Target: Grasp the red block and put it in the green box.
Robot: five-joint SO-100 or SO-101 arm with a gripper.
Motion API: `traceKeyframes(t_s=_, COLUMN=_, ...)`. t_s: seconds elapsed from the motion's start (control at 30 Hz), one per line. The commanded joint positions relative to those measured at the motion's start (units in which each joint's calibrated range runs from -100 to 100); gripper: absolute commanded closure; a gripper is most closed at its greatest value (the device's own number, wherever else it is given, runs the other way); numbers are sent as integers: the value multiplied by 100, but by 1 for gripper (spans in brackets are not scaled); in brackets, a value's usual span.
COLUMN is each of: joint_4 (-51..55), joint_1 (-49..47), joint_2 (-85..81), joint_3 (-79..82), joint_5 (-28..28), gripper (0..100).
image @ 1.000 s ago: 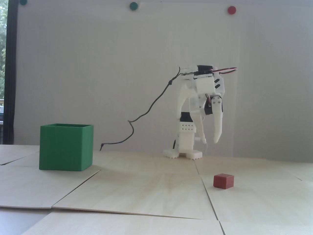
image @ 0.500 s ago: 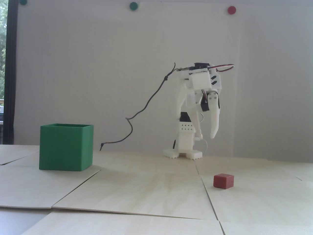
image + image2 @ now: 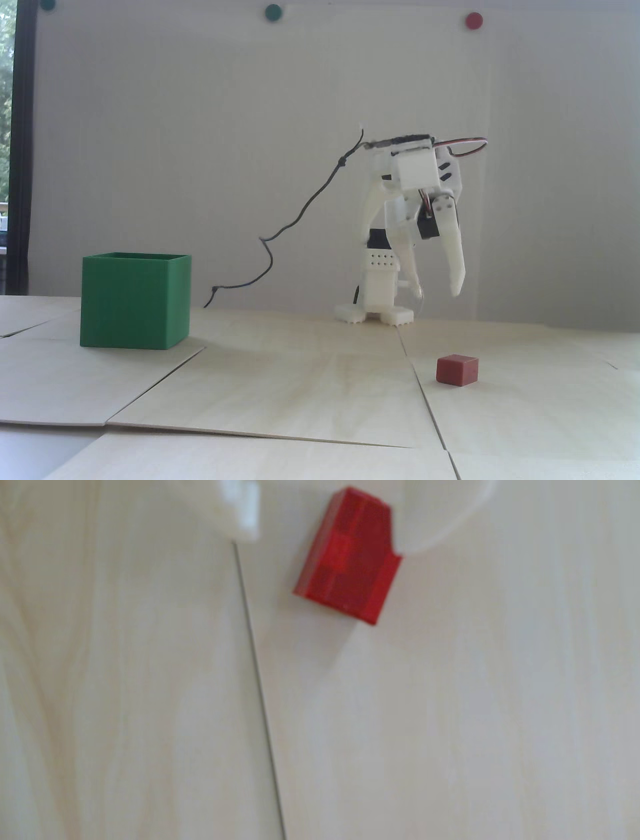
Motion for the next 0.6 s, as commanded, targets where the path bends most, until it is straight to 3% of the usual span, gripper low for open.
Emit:
traceKeyframes(t_s=0.0, joint_4=485, joint_1=-41, joint_2=434, joint_3=-1544, joint_5=21, gripper=85)
traceKeyframes(t_s=0.57, joint_4=654, joint_1=-435, joint_2=1453, joint_3=-2103, joint_5=-109, gripper=85)
